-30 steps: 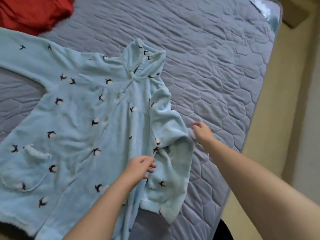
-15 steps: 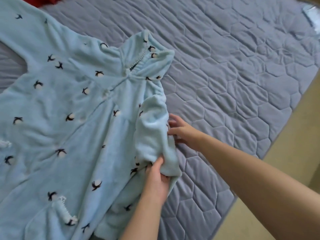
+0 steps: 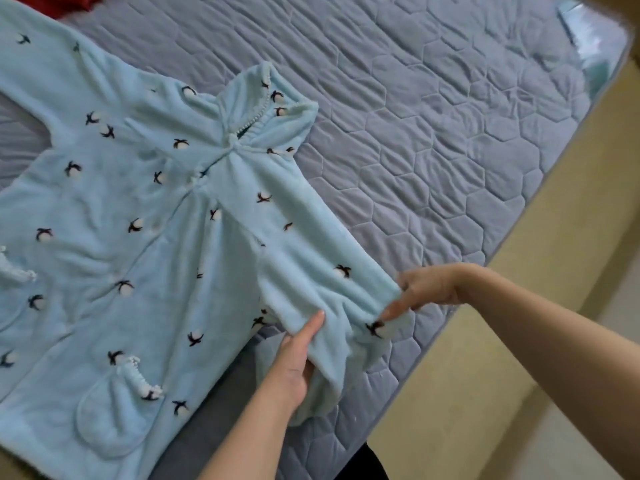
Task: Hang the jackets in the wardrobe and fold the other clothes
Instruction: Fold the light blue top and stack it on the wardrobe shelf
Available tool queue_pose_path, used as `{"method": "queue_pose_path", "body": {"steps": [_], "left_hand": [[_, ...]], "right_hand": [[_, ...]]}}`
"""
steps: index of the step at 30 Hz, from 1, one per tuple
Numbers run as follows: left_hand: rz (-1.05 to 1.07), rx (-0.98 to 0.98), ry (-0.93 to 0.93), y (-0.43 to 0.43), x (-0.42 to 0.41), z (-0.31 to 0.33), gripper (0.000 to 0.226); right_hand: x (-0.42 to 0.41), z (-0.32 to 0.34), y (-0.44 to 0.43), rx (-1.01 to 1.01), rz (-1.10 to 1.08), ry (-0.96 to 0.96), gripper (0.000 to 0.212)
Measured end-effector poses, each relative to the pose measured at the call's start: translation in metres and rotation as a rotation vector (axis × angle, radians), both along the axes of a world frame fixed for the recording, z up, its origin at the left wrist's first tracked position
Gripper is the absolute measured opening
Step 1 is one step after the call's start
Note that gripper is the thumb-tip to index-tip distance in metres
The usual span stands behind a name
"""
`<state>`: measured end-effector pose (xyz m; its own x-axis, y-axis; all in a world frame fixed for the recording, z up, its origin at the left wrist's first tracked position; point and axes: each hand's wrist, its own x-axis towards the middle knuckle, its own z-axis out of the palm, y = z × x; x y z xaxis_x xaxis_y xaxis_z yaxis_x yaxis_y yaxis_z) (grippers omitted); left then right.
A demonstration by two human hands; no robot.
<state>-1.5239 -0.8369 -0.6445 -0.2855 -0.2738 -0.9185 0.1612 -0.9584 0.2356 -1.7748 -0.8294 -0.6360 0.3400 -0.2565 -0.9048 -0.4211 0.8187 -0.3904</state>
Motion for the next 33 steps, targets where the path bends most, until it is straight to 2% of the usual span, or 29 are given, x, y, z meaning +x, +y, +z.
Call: {"method": "queue_pose_path", "body": {"steps": [3, 4, 6, 8, 10, 11, 13, 15, 18, 21, 25, 27, 29, 31, 33], "left_hand": [[-0.039, 0.134, 0.146, 0.008, -0.012, 0.02, 0.047], [-0.062, 0.15, 0.204, 0.011, -0.017, 0.025, 0.046], [-0.126, 0.144, 0.268, 0.019, -0.027, 0.031, 0.046], [-0.154, 0.163, 0.289, 0.026, -0.033, 0.037, 0.046], [-0.152, 0.181, 0.332, 0.032, -0.036, 0.041, 0.041], [-0.155, 0.189, 0.343, 0.036, -0.039, 0.041, 0.039], [-0.191, 0.197, 0.317, 0.046, -0.046, 0.04, 0.043], [-0.355, 0.17, 0.256, 0.06, -0.055, 0.036, 0.045], [-0.883, 0.045, 0.137, 0.076, -0.069, 0.026, 0.019], [-1.352, -0.193, -0.16, 0.068, -0.07, -0.003, 0.019], [-1.68, -0.614, -0.557, 0.023, -0.068, -0.035, 0.012], [-1.737, -0.862, -0.706, -0.006, -0.075, -0.042, 0.009], [-1.841, -1.217, -0.857, -0.036, -0.086, -0.049, 0.02], [-1.964, -1.518, -0.941, -0.07, -0.1, -0.058, 0.042], [-2.128, -1.627, -0.975, -0.106, -0.117, -0.068, 0.056]], "right_hand": [[-0.011, 0.023, 0.017, -0.135, -0.342, 0.035, 0.019], [-0.013, 0.029, 0.021, -0.16, -0.392, 0.044, 0.019], [-0.017, 0.038, 0.027, -0.156, -0.274, 0.097, 0.023], [-0.025, 0.043, 0.035, -0.072, -0.013, 0.183, 0.03], [-0.034, 0.045, 0.045, -0.058, 0.129, 0.243, 0.026], [-0.038, 0.044, 0.052, -0.096, 0.073, 0.233, 0.023], [-0.046, 0.044, 0.065, -0.159, -0.211, 0.159, 0.027], [-0.054, 0.043, 0.076, -0.188, -0.311, 0.16, 0.031], [-0.073, 0.025, 0.102, -0.229, 0.013, 0.436, 0.034], [-0.087, -0.001, 0.128, -0.135, 0.134, 0.547, 0.039], [-0.081, -0.029, 0.144, 0.01, 0.267, 0.514, 0.04], [-0.078, -0.038, 0.151, -0.019, 0.171, 0.501, 0.03], [-0.079, -0.047, 0.159, -0.092, -0.066, 0.522, 0.017], [-0.08, -0.056, 0.165, -0.191, -0.199, 0.579, 0.02], [-0.083, -0.065, 0.175, -0.282, -0.221, 0.634, 0.025]]}}
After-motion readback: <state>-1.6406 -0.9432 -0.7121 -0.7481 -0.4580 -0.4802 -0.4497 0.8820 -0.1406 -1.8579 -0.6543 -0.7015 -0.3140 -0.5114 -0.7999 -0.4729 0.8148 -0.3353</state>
